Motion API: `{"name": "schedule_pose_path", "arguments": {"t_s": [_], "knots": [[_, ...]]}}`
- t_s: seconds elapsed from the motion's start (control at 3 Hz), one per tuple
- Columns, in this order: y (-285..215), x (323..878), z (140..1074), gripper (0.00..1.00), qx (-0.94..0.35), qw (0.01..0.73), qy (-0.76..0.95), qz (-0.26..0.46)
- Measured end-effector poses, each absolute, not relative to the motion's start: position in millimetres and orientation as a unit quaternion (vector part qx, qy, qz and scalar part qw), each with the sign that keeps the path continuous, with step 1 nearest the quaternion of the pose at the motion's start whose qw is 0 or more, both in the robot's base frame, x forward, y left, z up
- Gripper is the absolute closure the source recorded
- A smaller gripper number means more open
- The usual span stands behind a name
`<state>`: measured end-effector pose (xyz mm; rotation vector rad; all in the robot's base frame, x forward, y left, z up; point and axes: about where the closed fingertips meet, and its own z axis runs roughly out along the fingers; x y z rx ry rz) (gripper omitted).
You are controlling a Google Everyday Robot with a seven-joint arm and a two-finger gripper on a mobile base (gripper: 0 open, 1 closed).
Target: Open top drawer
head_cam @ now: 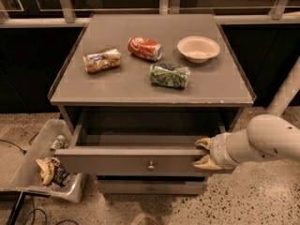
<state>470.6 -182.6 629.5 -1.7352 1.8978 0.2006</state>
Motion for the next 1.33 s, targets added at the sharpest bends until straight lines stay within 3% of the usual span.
{"name": "schedule_pose_path", "arguments": {"t_s": [0.33,1.0,1.33], "knots": [[-183,471,635,1.0,-0.646,0.278,0.707,0.075],[-175,460,636,1.0,-0.643,0.289,0.704,0.081],[-175,460,636,0.82,-0.643,0.289,0.704,0.081]]}}
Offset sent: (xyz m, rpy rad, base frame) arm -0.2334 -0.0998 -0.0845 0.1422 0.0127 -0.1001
